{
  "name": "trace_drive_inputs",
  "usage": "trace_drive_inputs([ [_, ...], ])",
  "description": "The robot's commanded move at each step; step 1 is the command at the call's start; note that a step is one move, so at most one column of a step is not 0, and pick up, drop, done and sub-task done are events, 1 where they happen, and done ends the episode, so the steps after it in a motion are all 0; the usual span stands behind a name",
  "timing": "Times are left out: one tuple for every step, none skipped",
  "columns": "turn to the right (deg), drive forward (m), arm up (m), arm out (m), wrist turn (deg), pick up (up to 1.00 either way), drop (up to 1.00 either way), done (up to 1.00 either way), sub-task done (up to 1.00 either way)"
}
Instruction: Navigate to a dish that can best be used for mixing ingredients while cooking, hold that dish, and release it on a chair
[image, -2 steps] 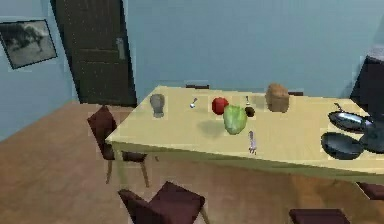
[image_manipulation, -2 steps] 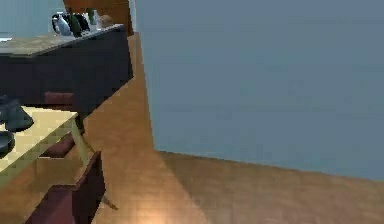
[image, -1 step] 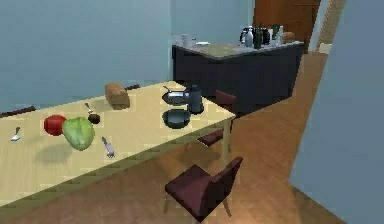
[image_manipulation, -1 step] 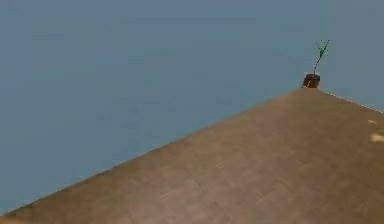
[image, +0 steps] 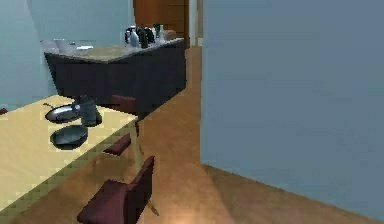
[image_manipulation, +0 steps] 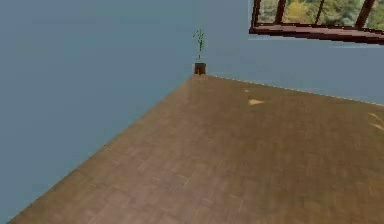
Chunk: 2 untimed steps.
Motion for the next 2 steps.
trace_drive_inputs([
  [0.0, 0.95, 0.00, 0.00, 0.0, 0.00, 0.00, 0.00, 0.00],
  [-27.0, 0.00, 0.00, 0.00, 0.0, 0.00, 0.00, 0.00, 0.00],
])
